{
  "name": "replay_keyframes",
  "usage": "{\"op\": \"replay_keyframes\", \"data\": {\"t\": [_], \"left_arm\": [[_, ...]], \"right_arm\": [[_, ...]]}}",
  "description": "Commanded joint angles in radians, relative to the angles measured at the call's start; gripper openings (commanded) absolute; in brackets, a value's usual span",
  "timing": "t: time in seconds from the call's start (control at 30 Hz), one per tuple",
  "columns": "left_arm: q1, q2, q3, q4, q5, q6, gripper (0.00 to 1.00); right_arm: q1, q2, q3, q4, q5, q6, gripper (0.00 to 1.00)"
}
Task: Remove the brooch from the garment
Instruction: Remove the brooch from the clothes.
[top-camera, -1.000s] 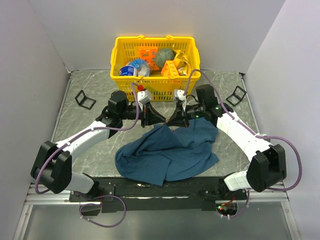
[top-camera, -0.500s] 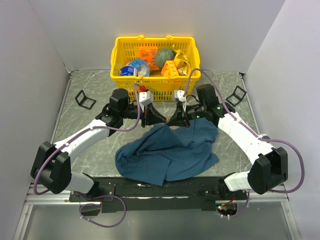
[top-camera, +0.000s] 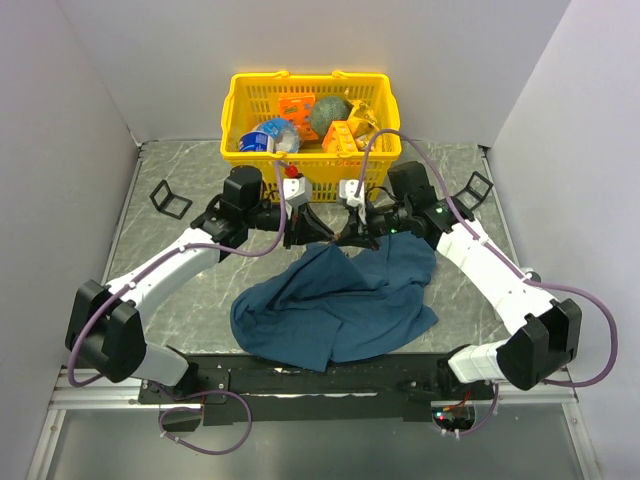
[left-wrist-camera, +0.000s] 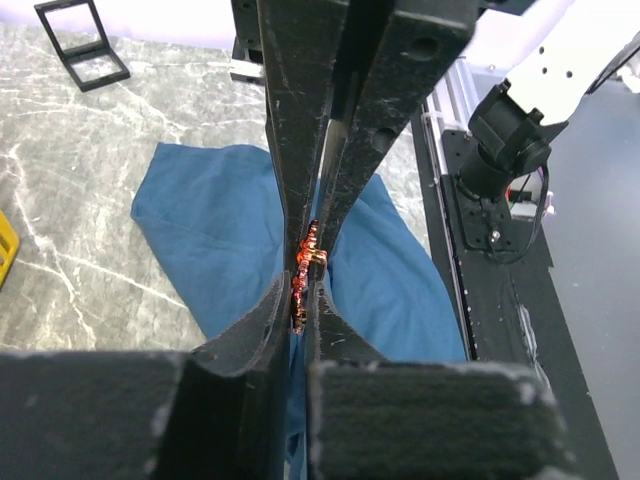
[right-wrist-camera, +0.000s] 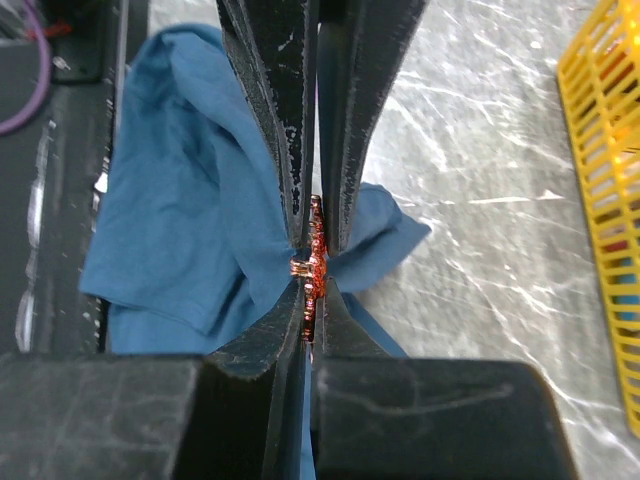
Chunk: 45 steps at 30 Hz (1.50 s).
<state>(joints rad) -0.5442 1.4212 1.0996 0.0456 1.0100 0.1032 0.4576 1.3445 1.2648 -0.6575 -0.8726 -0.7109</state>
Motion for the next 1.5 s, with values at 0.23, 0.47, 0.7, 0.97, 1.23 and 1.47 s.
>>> {"op": "replay_keyframes", "data": {"t": [0.23, 0.47, 0.7, 0.97, 1.23, 1.47], "left_arm": [[0.038, 0.030, 0.048, -0.303, -0.093, 0.107, 0.10], [0.024, 0.001, 0.023, -0.287, -0.195, 0.125, 0.16], [-0.003, -0.051, -0.027, -0.228, -0.283, 0.138, 0.16], [-0.010, -0.068, -0.032, -0.175, -0.234, 0.102, 0.25], [-0.010, -0.042, 0.003, -0.084, -0.122, 0.001, 0.30], [-0.031, -0.008, -0.003, 0.017, -0.039, -0.092, 0.34]], "right_arm": [[0.029, -0.018, 0.116, -0.195, 0.268, -0.068, 0.00], [0.041, 0.047, 0.218, -0.307, 0.293, -0.045, 0.00], [0.044, 0.116, 0.300, -0.409, 0.282, -0.024, 0.00], [0.075, 0.139, 0.321, -0.433, 0.307, -0.019, 0.00], [0.081, 0.145, 0.294, -0.396, 0.271, 0.008, 0.00], [0.081, 0.142, 0.277, -0.369, 0.241, 0.024, 0.00]]}}
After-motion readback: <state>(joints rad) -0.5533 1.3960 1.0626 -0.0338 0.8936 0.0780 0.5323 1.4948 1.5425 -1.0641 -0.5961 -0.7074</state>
